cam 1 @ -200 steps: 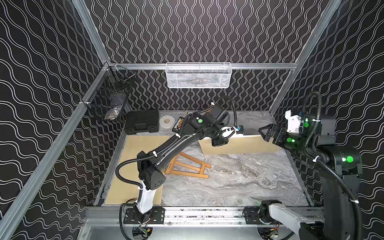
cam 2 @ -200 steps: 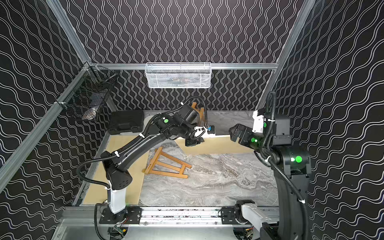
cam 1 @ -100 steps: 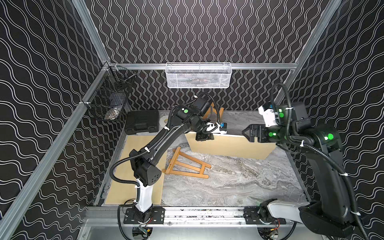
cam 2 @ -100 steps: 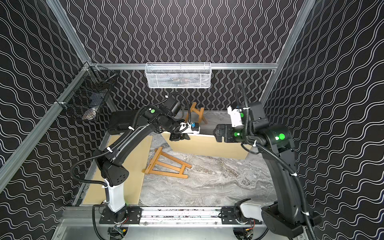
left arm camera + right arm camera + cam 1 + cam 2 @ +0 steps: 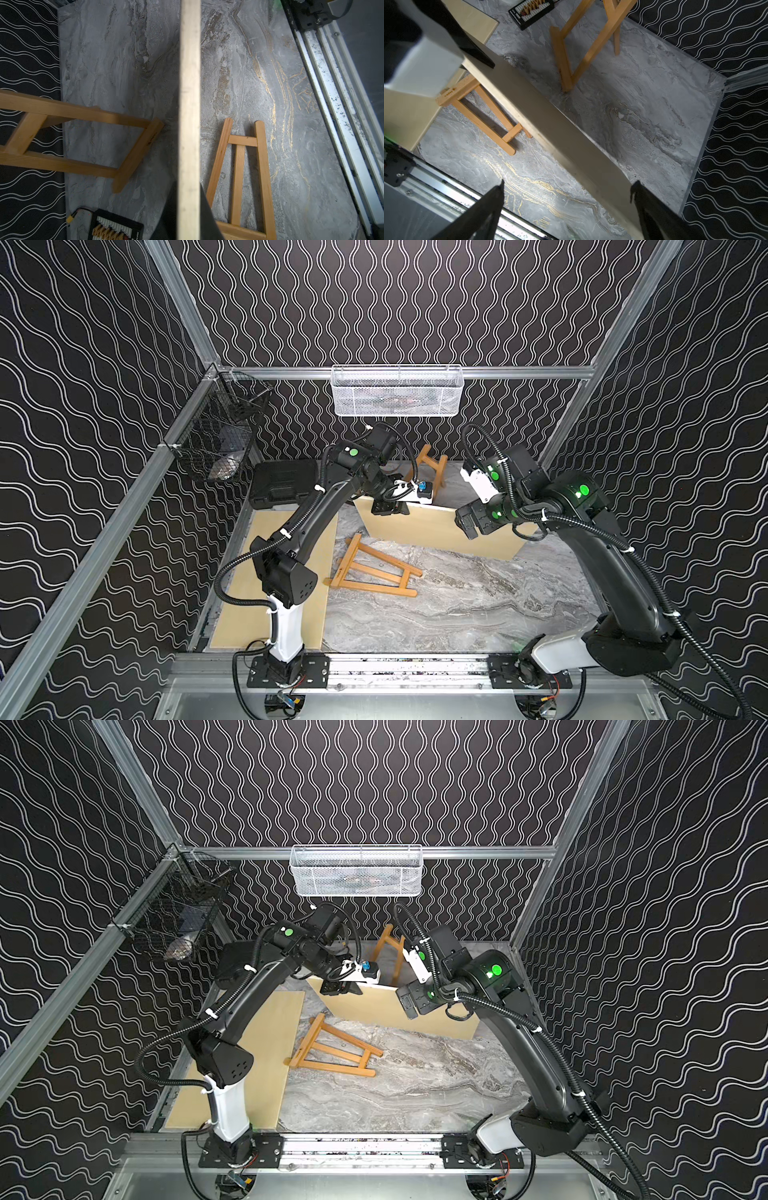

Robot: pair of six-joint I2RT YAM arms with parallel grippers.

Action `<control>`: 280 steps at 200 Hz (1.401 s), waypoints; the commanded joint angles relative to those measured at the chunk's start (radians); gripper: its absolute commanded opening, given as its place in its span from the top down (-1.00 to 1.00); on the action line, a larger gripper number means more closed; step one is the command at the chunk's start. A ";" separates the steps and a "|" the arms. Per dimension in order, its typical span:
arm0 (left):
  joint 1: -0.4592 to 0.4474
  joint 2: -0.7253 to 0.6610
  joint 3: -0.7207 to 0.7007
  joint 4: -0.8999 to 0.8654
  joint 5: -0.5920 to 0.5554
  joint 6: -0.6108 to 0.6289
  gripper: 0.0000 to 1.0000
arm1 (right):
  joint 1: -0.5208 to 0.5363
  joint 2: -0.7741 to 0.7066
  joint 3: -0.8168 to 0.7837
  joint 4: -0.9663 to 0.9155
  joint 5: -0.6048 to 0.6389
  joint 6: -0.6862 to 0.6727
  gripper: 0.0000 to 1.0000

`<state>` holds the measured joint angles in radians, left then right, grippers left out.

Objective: Assemble the easel
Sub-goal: Place the drawing board at the center of the board.

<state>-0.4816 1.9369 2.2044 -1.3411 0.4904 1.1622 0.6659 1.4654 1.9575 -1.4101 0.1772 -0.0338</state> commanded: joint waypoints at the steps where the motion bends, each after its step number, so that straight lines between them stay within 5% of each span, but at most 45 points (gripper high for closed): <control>1: 0.004 -0.038 0.001 -0.014 0.138 0.043 1.00 | 0.003 0.019 -0.007 -0.029 -0.001 -0.097 -0.98; 118: 0.040 -0.047 -0.038 0.039 0.123 0.029 1.00 | 0.002 0.049 -0.126 0.029 -0.165 -0.089 -0.33; 190: 0.044 -0.035 -0.052 0.129 0.155 -0.015 1.00 | -0.030 0.016 -0.237 0.063 -0.213 -0.033 0.32; 280: 0.044 0.001 -0.051 0.205 0.227 -0.089 0.88 | -0.112 0.040 -0.263 0.102 -0.361 -0.021 0.62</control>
<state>-0.4473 1.9209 2.1250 -1.2934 0.5018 1.3140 0.5751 1.4899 1.6928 -1.2900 -0.1036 -0.1997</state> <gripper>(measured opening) 0.129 0.309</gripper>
